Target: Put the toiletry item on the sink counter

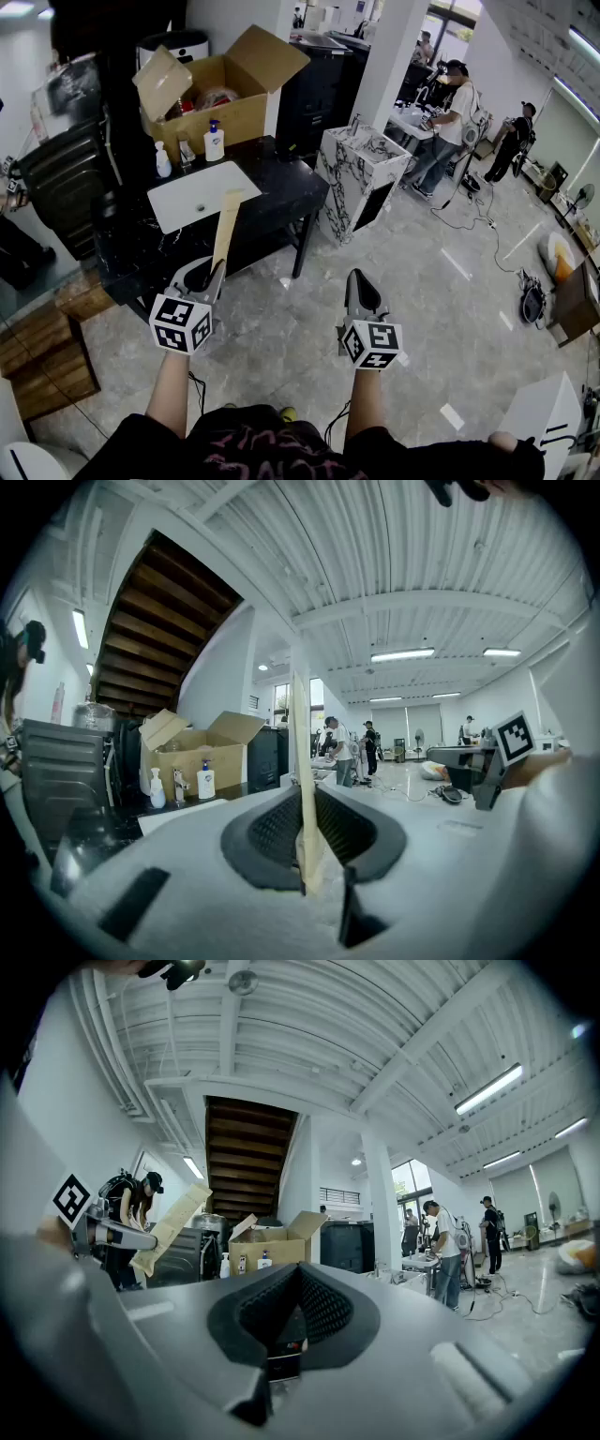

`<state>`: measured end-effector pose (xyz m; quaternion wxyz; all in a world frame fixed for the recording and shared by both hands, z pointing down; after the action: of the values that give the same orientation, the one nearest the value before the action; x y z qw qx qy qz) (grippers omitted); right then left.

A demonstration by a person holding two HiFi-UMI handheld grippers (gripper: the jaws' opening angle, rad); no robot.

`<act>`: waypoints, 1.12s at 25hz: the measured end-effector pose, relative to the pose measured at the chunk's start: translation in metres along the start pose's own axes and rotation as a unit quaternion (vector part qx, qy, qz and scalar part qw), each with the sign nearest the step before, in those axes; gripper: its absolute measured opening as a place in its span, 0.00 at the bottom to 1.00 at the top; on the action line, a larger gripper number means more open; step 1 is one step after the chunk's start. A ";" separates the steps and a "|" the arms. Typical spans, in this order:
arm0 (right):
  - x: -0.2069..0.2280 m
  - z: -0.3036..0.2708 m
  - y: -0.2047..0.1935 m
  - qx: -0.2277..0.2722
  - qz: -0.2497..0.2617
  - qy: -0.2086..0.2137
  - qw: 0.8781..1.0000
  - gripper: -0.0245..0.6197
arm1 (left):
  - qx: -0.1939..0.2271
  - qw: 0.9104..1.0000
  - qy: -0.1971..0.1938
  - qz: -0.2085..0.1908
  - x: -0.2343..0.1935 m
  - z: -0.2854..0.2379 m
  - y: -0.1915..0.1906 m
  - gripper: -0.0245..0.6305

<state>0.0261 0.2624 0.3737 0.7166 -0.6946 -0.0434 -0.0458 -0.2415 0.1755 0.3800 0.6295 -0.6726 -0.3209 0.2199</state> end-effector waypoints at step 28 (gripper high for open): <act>-0.060 0.012 -0.006 -0.001 0.016 -0.019 1.000 0.05 | 0.005 0.999 -0.033 -0.018 -0.030 0.035 -0.012 0.12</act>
<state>-0.0346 0.2743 0.3729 0.7159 -0.6963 -0.0463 -0.0211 -0.2885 0.1789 0.3851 0.6258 -0.6560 -0.3522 0.2323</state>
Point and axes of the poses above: the fingertips, and each gripper's own axes: z backward along the fingers, x to its right, y out of its top, the point moved 1 cm from there along z, backward along the fingers, and after that the axes turned 7 degrees about -z, right-handed, at the moved point
